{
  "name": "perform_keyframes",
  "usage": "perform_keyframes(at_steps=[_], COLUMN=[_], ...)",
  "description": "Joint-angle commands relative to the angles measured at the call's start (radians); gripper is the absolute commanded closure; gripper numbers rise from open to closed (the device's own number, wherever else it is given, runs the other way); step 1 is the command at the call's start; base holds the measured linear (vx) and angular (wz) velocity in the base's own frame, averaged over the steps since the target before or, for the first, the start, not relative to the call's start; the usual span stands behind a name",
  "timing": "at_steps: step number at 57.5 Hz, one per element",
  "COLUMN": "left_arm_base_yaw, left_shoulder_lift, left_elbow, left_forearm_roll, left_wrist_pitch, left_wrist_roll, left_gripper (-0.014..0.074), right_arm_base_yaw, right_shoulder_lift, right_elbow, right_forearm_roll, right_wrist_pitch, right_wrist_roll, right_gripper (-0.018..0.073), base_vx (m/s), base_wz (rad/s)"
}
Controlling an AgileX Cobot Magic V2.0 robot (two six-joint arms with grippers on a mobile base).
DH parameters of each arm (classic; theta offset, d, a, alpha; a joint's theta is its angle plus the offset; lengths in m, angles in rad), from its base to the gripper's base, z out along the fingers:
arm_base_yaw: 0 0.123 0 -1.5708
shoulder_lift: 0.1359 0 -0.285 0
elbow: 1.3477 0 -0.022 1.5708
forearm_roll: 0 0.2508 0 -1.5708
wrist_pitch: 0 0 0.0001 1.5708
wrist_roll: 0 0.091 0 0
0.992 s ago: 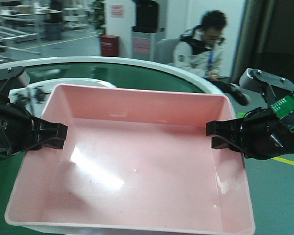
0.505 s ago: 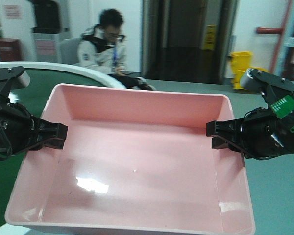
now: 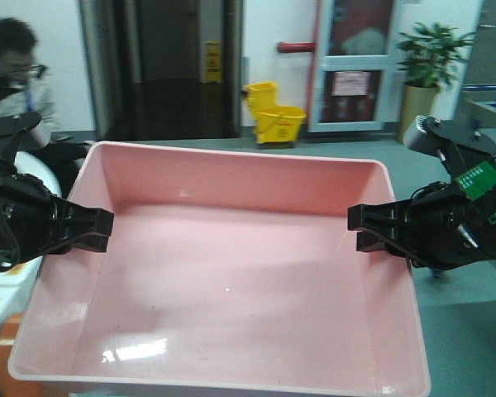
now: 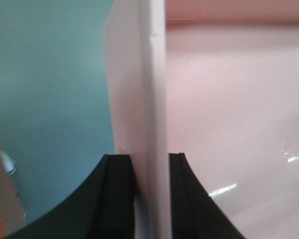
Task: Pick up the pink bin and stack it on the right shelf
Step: 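Hold the pink bin raised in both grippers while the base drives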
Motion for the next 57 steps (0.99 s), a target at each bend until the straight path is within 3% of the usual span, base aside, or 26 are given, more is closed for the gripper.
perform_keyframes(at_steps=[1, 35, 57], left_arm_base_yaw=[0.003, 0.003, 0.003], left_shoulder_lift=[-0.041, -0.041, -0.041], left_elbow=[-0.032, -0.032, -0.032], left_forearm_roll=[-0.025, -0.024, -0.024], left_wrist_pitch=[-0.061, -0.061, -0.061], left_wrist_roll=[0.002, 0.002, 0.002], left_gripper=[0.0604, 0.0604, 0.0604], right_arm_base_yaw=[-0.012, -0.012, -0.012], right_shoulder_lift=[-0.03, -0.03, -0.031], right_elbow=[-0.031, -0.031, -0.031], right_forearm_roll=[-0.015, -0.015, -0.015], right_wrist_pitch=[-0.101, -0.101, -0.1], right_wrist_roll=[-0.006, -0.006, -0.006], right_gripper=[0.0568, 0.0568, 0.0568], base_vx=[0.19, 0.25, 0.34], base_wz=[-0.63, -0.6, -0.2])
